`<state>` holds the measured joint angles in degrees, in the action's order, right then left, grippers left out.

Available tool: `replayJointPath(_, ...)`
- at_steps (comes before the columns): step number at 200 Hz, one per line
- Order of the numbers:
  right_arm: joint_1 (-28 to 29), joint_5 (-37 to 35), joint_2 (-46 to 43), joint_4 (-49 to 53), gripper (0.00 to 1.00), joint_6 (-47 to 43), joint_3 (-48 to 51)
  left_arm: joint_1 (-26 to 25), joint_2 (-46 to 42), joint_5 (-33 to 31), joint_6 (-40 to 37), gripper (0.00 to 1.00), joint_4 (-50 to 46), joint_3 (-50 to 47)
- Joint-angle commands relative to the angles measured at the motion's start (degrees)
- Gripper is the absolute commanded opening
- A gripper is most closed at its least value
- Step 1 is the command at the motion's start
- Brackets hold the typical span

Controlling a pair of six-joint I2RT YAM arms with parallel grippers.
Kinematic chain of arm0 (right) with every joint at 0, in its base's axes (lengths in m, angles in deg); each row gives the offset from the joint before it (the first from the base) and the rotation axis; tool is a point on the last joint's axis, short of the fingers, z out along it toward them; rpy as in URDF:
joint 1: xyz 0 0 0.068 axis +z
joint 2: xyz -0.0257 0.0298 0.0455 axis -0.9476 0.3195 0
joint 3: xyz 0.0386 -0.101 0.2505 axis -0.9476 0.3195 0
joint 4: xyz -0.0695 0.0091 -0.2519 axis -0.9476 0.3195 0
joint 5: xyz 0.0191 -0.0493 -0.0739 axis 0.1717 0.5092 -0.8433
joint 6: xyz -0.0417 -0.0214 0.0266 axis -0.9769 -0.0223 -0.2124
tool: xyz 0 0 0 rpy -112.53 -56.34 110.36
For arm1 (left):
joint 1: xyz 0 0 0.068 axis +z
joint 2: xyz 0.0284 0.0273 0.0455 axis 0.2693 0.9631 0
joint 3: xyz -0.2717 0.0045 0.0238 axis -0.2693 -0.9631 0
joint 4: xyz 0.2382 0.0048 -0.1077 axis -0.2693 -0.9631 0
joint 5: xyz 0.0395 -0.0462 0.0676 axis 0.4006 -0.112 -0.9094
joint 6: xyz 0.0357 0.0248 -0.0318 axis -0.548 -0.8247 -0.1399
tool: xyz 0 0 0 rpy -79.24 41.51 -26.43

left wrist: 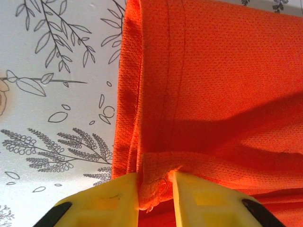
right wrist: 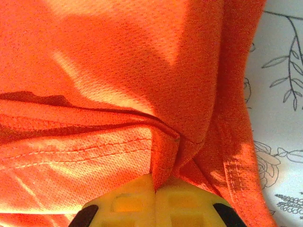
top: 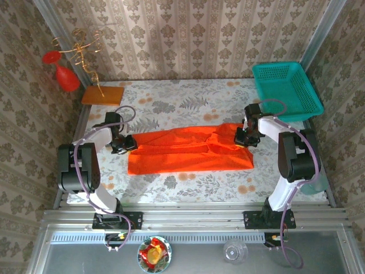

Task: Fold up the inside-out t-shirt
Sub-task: Fold the T-shirt at the center of the table.

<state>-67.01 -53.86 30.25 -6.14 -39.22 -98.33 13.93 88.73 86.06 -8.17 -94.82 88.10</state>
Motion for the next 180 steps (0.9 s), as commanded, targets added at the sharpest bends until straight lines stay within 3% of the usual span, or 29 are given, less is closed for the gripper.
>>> replayJointPath(1,-0.05,-0.39,-2.80,2.06,0.00,-0.29,-2.21,0.76,-0.03,0.61,0.61,0.25,-0.04,2.07)
replayJointPath(33,-0.40,-1.51,-4.28,3.62,0.00,-1.02,-3.45,1.74,-1.97,0.75,1.37,0.30,1.11,2.87)
replayJointPath(56,-0.49,-1.63,-4.30,4.03,0.00,-1.13,-3.47,2.66,-0.19,4.87,1.18,0.31,1.95,3.46)
replayJointPath(114,-0.52,-1.35,-4.68,4.08,0.00,-0.95,-3.11,2.92,1.40,10.34,1.42,0.28,3.85,2.40)
replayJointPath(149,-0.54,-1.79,-5.06,4.51,0.00,-0.95,-3.46,3.04,0.54,10.18,1.46,0.25,3.02,2.23)
replayJointPath(180,-0.49,-1.96,-5.07,4.79,0.00,-1.01,-3.64,3.02,-0.15,7.94,0.41,0.30,0.79,1.33)
